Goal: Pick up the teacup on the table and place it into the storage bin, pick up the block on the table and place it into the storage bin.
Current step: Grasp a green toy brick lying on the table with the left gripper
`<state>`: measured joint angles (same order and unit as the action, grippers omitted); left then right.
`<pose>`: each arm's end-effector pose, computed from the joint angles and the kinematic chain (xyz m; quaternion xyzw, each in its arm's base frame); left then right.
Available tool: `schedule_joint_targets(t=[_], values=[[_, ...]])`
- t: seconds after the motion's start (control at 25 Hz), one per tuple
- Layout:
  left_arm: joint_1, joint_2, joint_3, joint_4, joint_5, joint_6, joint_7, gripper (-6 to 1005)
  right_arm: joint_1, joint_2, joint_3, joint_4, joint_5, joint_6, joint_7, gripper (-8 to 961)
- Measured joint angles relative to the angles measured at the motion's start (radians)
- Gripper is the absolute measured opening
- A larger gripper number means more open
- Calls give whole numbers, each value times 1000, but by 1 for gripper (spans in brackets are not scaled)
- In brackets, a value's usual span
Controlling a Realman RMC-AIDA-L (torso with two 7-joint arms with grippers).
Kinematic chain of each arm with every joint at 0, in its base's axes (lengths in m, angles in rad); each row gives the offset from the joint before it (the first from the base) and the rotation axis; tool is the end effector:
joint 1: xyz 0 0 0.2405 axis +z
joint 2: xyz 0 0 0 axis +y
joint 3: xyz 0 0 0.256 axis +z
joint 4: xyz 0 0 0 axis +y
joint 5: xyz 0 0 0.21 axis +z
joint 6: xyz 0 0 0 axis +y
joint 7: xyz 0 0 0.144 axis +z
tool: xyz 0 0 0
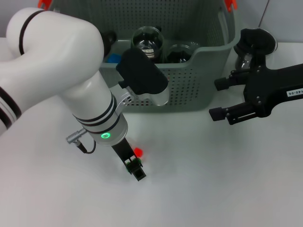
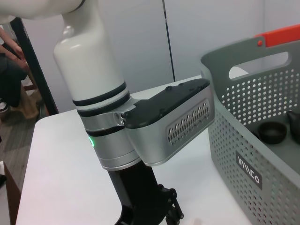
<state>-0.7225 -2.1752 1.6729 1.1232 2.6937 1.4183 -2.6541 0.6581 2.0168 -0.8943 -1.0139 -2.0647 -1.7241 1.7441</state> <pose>-0.1617 0.3377 -0.0911 -0.9201 -0.2552 0.2670 0.1306 0.1806 0.3609 0.0444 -0.9808 0.1378 0.1288 0.0491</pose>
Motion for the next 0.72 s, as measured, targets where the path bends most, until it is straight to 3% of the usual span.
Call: schedule_joint_targets(t=[0.2,0.32,0.72], values=[[-1,0,11,-3,1,0,-2,741,0,2,0,0,0,0,0,921],[-6,0,11,-12,1,-2,-3,560,1,2,0,0,0,0,0,922],[-11,0,11,-21,3,-6,-4,565,2,3,0,0,0,6,0,922]])
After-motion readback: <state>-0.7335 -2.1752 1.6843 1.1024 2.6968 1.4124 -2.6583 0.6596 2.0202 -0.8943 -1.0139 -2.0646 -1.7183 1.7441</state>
